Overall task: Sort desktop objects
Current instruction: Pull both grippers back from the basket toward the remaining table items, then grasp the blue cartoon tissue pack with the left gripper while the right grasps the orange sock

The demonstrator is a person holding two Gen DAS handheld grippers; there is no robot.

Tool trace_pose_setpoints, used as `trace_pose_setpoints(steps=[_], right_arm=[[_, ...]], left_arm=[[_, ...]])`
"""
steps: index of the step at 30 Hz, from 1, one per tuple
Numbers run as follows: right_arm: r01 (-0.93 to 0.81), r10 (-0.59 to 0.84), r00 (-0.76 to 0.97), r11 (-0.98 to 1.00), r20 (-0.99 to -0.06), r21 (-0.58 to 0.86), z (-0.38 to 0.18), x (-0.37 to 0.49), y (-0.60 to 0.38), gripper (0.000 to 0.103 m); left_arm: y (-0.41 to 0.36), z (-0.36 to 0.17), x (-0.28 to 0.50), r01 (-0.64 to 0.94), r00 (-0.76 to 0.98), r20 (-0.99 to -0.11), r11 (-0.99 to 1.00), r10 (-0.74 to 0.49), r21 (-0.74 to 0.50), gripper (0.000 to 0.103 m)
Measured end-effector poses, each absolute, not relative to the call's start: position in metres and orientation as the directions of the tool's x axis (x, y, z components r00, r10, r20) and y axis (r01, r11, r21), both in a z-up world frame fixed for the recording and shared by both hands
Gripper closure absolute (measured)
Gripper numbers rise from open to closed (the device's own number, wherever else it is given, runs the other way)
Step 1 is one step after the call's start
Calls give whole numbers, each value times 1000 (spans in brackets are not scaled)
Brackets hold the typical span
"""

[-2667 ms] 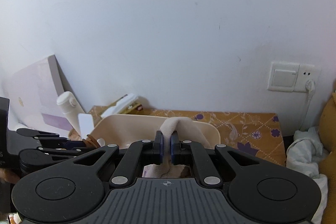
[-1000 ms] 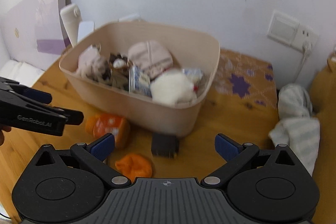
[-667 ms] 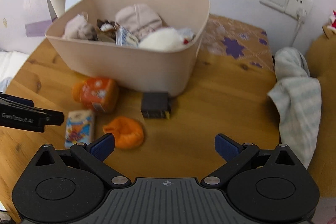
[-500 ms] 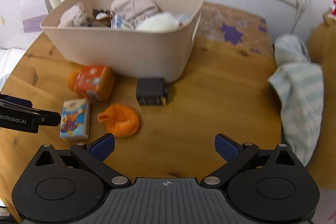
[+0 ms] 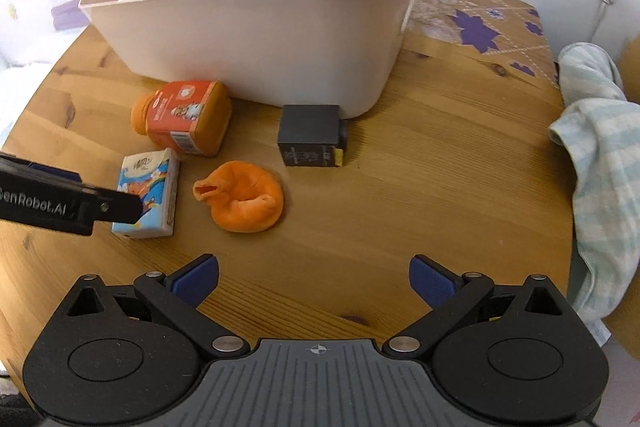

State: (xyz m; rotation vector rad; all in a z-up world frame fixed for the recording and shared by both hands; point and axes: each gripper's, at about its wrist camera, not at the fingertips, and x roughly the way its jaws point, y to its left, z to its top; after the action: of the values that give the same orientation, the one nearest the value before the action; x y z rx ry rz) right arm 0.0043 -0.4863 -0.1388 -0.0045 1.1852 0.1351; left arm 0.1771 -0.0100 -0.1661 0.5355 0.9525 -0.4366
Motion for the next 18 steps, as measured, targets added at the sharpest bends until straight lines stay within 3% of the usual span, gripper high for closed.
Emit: trace_pose_setpoints(steps=[7,18], right_arm=[[-240,86,409,971,-909,-16,-139,8,-468,0],[-232,88,403,973,-911,-8,-153,22,-462,0]], left_arm=[[-17,-175,186,554,488,-867,804,-101,218,22],[-22,-185,191,560,497,-865,789,-77,252,22]])
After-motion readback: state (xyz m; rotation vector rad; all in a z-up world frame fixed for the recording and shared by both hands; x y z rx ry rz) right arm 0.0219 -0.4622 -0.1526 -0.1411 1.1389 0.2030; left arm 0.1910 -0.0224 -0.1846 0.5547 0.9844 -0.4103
